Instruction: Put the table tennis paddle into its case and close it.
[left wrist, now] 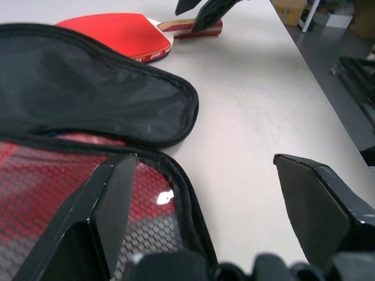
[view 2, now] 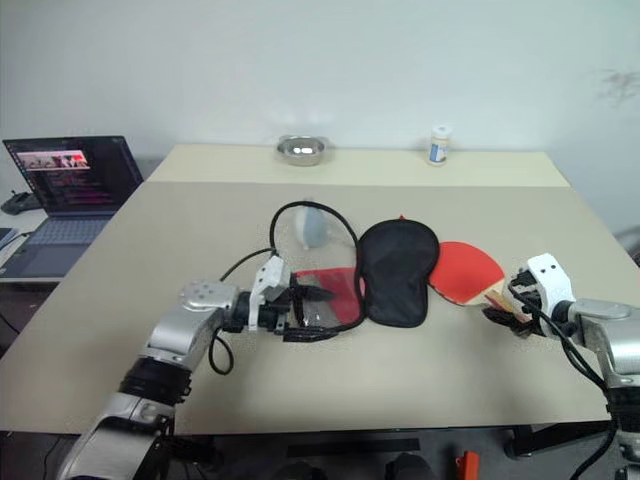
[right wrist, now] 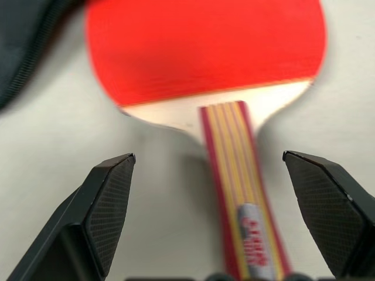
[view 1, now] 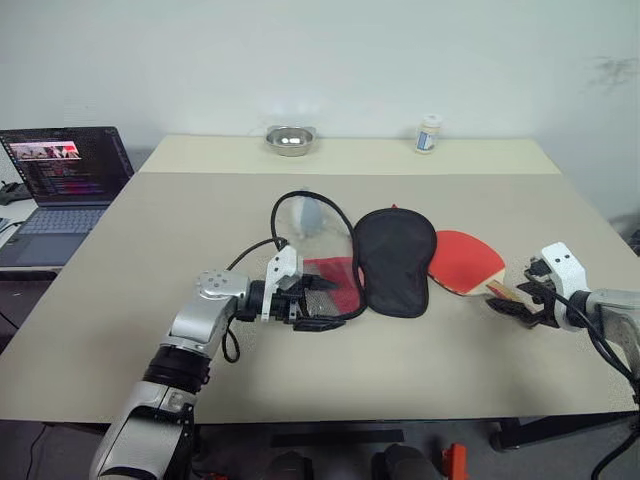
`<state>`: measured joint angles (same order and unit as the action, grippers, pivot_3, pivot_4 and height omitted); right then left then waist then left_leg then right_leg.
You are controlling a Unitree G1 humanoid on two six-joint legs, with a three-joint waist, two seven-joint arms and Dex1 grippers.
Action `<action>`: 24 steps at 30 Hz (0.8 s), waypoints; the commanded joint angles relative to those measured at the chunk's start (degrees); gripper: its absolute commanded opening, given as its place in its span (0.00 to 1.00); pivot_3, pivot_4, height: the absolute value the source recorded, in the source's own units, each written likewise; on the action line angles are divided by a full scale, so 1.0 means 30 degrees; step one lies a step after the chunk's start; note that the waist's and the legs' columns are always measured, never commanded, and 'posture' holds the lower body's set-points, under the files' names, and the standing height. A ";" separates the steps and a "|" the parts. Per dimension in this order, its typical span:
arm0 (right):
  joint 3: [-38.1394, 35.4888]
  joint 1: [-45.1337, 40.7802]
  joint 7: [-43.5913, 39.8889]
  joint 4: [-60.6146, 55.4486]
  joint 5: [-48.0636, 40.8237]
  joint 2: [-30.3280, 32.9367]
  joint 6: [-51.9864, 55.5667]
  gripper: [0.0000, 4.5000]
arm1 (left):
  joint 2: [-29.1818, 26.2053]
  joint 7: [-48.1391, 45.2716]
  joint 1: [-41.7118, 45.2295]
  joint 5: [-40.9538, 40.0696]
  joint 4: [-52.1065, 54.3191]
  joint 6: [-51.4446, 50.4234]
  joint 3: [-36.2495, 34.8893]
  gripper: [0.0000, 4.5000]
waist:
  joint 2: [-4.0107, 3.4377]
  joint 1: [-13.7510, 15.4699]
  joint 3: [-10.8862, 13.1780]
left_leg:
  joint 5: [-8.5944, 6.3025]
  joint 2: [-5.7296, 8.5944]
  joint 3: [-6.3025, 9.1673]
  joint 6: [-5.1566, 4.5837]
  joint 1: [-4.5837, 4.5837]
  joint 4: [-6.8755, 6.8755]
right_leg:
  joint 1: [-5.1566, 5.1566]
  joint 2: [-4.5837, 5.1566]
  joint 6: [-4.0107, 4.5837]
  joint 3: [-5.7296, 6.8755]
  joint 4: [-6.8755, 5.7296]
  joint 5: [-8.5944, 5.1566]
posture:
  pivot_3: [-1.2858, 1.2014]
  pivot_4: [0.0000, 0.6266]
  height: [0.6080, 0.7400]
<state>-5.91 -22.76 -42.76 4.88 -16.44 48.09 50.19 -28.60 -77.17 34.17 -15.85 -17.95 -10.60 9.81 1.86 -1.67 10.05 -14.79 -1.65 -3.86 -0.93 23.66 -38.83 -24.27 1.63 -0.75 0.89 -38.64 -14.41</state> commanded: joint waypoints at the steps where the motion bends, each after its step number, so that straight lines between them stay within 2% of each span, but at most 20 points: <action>1: 0.0709 -0.1341 -0.0260 0.1854 0.0803 0.0038 -0.1467 0.99 | 0.0136 -0.0341 0.0463 0.0015 -0.0030 0.0402 0.0115 0.91 | 0.0000 0.0010 0.0000 | 0.0000 0.0000 -0.0002 0.0000 0.0001 0.0000 | -0.0001 -0.0003 0.0001 -0.0004 0.0000 0.0001 | 0.52 0.24 1.00; 7: 0.1927 -0.2475 -0.0579 0.5118 0.1866 -0.0320 -0.2949 0.99 | 0.0149 -0.0421 0.0288 -0.0152 0.0415 0.0207 -0.0072 0.91 | 0.0002 0.0019 0.0000 | 0.0000 0.0001 -0.0007 0.0000 0.0009 -0.0003 | 0.0004 -0.0001 0.0040 -0.0011 0.0016 0.0028 | 0.52 0.24 1.00; 15: 0.2150 -0.2594 -0.0818 0.6205 0.2208 -0.0530 -0.3525 0.99 | 0.0705 0.0317 0.0614 -0.1287 0.2281 -0.0274 -0.0835 0.91 | 0.0005 0.0021 -0.0003 | 0.0000 -0.0006 -0.0006 0.0000 -0.0020 -0.0007 | 0.0036 0.0000 0.0040 -0.0012 0.0008 0.0028 | 0.52 0.24 1.00; 18: 0.2203 -0.2593 -0.0581 0.6289 0.2301 -0.0815 -0.3586 0.86 | 0.1328 0.1143 0.1371 -0.1693 0.2715 -0.0324 -0.1246 0.91 | 0.0024 0.0022 -0.0014 | 0.0000 -0.0005 -0.0006 0.0000 -0.0048 -0.0009 | 0.0063 0.0004 0.0032 -0.0013 0.0006 0.0024 | 0.52 0.24 1.00; 24: 0.2029 -0.2269 -0.0336 0.5935 0.2436 -0.1100 -0.3376 0.45 | 0.1353 0.1217 0.1702 -0.2010 0.3267 -0.0506 -0.1253 0.91 | 0.0047 -0.0035 -0.0029 | -0.0001 -0.0013 -0.0044 0.0002 -0.0222 0.0008 | 0.0208 -0.0002 -0.0034 -0.0055 0.0012 -0.0013 | 0.52 0.24 1.00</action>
<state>0.18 -30.33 -45.53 22.47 -10.64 44.69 39.34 -24.37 -73.28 38.74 -20.38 -10.10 -12.16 6.84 2.00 -1.77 9.97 -14.80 -1.69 -3.98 -0.93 22.87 -38.79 -23.51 1.62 -0.87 0.74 -38.56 -14.46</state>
